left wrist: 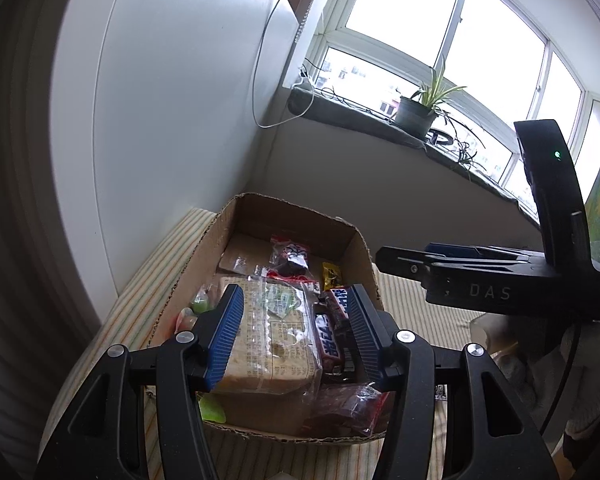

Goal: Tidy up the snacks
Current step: 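Open both tools and withdraw them from the box over the table, then grasp the green candy packet with the right tool while the left tool moves to the pink packet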

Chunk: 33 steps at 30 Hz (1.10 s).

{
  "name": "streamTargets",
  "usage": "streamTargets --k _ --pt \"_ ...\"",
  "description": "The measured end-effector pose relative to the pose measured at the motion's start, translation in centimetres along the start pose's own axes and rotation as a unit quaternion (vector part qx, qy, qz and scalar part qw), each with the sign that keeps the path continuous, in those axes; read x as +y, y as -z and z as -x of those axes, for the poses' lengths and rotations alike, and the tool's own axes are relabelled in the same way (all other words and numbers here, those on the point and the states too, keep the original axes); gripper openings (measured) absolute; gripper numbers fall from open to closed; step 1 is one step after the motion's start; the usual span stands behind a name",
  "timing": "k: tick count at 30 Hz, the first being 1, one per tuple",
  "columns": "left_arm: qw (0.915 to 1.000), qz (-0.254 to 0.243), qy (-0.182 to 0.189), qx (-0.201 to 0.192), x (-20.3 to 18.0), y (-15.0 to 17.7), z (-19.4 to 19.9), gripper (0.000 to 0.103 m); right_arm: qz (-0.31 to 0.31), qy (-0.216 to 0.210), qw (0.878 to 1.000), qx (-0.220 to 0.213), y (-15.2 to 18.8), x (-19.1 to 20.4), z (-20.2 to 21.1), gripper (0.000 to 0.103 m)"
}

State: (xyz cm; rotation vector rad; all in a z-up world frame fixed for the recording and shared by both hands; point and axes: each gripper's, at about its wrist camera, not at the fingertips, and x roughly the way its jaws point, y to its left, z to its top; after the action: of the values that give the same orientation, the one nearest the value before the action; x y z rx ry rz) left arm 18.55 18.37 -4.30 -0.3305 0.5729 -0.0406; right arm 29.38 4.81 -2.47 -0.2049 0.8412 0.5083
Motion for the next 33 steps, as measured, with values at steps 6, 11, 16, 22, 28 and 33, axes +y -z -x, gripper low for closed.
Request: streamTargets --k 6,11,16,22,28,33 --pt "0.9996 -0.019 0.018 -0.008 -1.6 0.3 1.0 0.053 -0.018 0.008 0.999 -0.028 3.2 -1.4 4.8 0.078" --pt "0.9985 -0.040 0.034 -0.011 -3.2 0.9 1.8 0.053 -0.041 0.018 0.998 -0.051 6.4 -3.0 8.5 0.078" --pt "0.9969 -0.060 0.049 -0.013 -4.7 1.4 2.4 0.053 -0.053 0.035 0.997 -0.051 10.5 -3.8 10.7 0.078" --pt "0.9942 -0.076 0.075 -0.005 -6.5 2.3 2.7 0.053 -0.060 0.080 0.994 -0.035 16.2 -4.3 11.7 0.078" --pt "0.9881 -0.108 0.110 0.007 -8.9 3.5 3.1 0.053 -0.083 0.076 0.993 0.016 20.9 -5.1 9.6 0.078" --pt "0.9813 -0.130 0.134 0.044 -10.2 5.9 2.5 0.052 -0.128 0.041 0.990 0.039 22.5 -6.8 8.7 0.047"
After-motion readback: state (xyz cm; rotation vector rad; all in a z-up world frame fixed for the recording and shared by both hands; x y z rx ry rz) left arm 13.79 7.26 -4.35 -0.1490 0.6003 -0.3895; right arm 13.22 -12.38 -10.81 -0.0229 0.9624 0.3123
